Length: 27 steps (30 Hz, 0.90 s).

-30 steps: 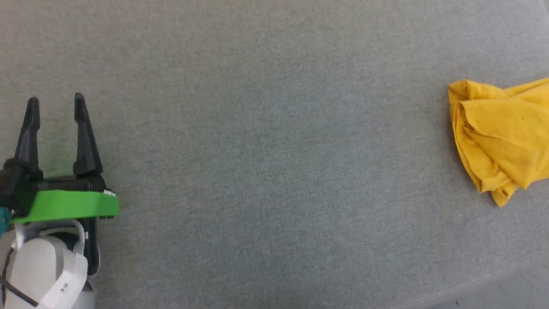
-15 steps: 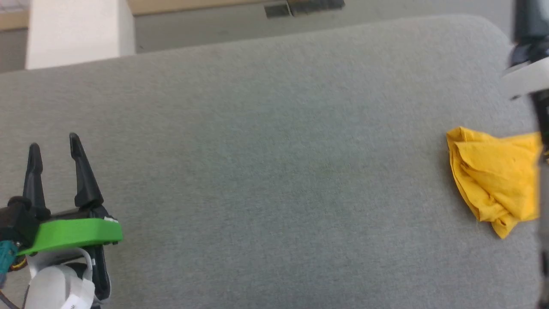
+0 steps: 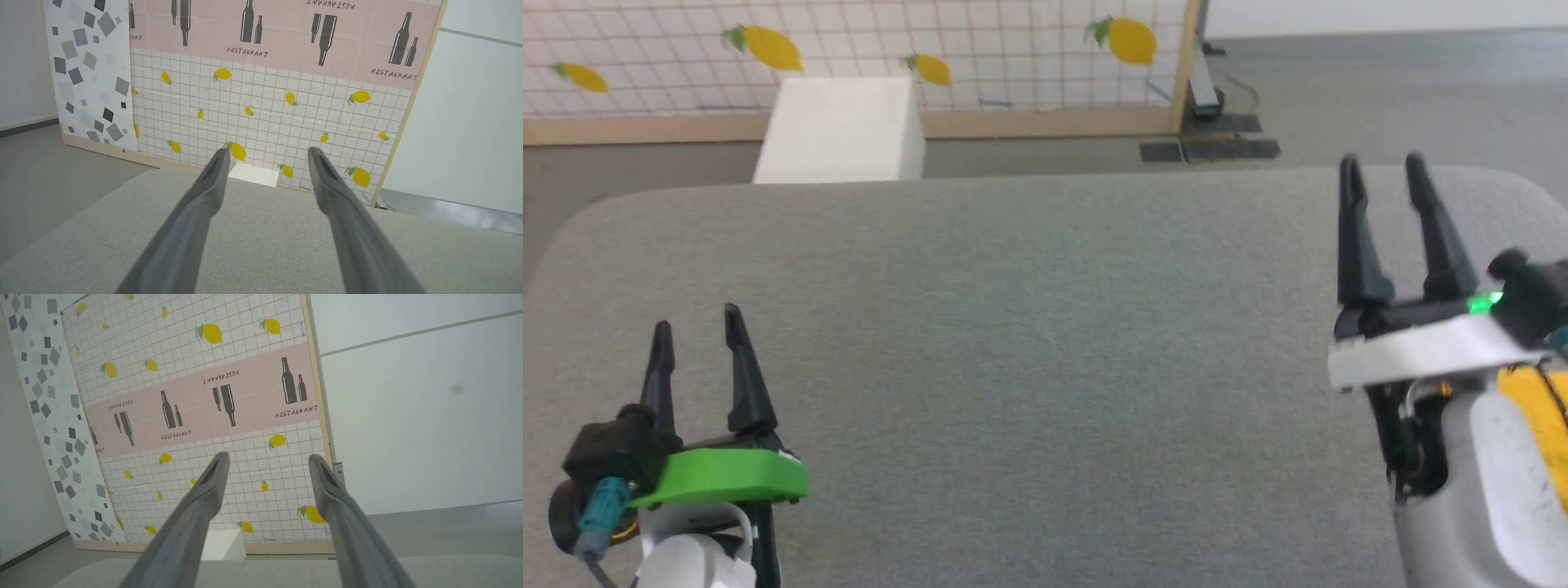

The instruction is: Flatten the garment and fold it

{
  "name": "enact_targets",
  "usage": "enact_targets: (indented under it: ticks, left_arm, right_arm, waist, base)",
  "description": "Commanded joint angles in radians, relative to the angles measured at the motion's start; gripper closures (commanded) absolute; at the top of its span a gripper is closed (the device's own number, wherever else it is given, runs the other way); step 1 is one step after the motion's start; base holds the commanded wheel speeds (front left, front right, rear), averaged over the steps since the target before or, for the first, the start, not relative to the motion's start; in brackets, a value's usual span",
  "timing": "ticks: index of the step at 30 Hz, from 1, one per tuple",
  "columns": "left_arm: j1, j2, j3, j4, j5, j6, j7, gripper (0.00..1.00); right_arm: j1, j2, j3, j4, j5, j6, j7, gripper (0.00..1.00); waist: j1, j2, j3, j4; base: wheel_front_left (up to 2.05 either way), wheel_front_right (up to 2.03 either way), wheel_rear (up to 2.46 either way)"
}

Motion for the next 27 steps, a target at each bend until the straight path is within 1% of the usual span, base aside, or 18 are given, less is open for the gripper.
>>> enact_targets:
  ticks: [1,3,4,6,7,9,11,17,23,25,27]
  left_arm:
    - [0.014,-0.005,-0.006,0.010,0.013,0.002,-0.007,0.00]
    - [0.023,-0.007,-0.014,0.020,0.025,0.005,-0.007,0.00]
    - [0.027,-0.009,-0.021,0.024,0.033,0.007,-0.007,0.00]
    - [0.033,-0.012,-0.035,0.038,0.047,0.006,-0.007,0.00]
    - [0.036,-0.014,-0.043,0.045,0.054,0.007,-0.007,0.00]
    - [0.041,-0.019,-0.060,0.057,0.063,0.001,-0.008,0.00]
    - [0.046,-0.021,-0.077,0.072,0.071,-0.005,-0.008,0.00]
    - [0.049,-0.029,-0.124,0.142,0.089,-0.017,-0.008,0.00]
    - [0.040,-0.037,-0.145,0.193,0.088,-0.021,-0.008,0.00]
    - [0.040,-0.038,-0.146,0.204,0.090,-0.017,-0.008,0.00]
    - [0.040,-0.039,-0.144,0.211,0.101,-0.001,-0.008,0.00]
  right_arm:
    - [0.034,0.003,0.002,0.016,-0.004,-0.001,-0.012,0.00]
    - [0.072,0.003,0.000,0.032,-0.017,-0.001,-0.026,0.00]
    - [0.092,0.003,0.006,0.042,-0.006,-0.001,-0.031,0.00]
    - [0.124,0.003,0.013,0.059,-0.046,-0.001,-0.036,0.00]
    - [0.141,0.003,0.006,0.069,-0.043,-0.001,-0.038,0.00]
    - [0.166,0.004,0.008,0.082,-0.074,-0.001,-0.041,0.00]
    - [0.186,0.004,0.010,0.097,-0.082,-0.001,-0.043,0.00]
    - [0.234,0.004,-0.022,0.131,-0.109,-0.001,-0.046,0.00]
    - [0.265,0.004,-0.065,0.160,-0.120,-0.001,-0.047,0.00]
    - [0.272,0.004,-0.070,0.170,-0.125,-0.001,-0.047,0.00]
    - [0.276,0.004,-0.074,0.177,-0.127,-0.001,-0.048,0.00]
  waist:
    - [0.0001,0.0000,-0.059,0.054]
    - [0.0001,0.0000,-0.066,0.055]
    - [0.0001,0.0000,-0.068,0.055]
    - [0.0001,0.0000,-0.073,0.055]
    - [0.0001,0.0000,-0.076,0.056]
    - [0.0001,0.0000,-0.078,0.054]
    - [0.0001,0.0000,-0.078,0.052]
    - [0.0001,0.0000,-0.069,0.047]
    - [0.0001,0.0000,-0.059,0.046]
    - [0.0001,0.0000,-0.059,0.043]
    - [0.0001,0.0000,-0.058,0.040]
  base:
    - [0.00,0.00,0.00]
    - [0.00,0.00,0.00]
    - [0.00,0.00,0.00]
    - [0.00,0.00,0.00]
    - [0.00,0.00,0.00]
    - [0.00,0.00,0.00]
    - [0.00,0.00,0.00]
    - [0.00,0.00,0.00]
    - [0.00,0.00,0.00]
    - [0.00,0.00,0.00]
    - [0.00,0.00,0.00]
